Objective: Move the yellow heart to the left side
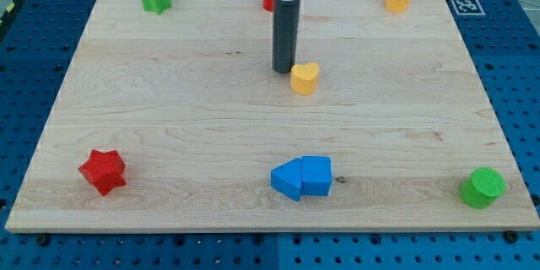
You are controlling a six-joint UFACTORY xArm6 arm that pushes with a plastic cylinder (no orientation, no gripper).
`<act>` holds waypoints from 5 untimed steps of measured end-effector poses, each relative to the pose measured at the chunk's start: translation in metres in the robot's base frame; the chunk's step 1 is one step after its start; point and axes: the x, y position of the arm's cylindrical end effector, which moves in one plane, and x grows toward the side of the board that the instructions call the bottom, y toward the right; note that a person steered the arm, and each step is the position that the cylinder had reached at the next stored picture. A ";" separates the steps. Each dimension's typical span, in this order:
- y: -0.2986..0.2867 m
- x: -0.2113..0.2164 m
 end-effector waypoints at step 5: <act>0.098 0.024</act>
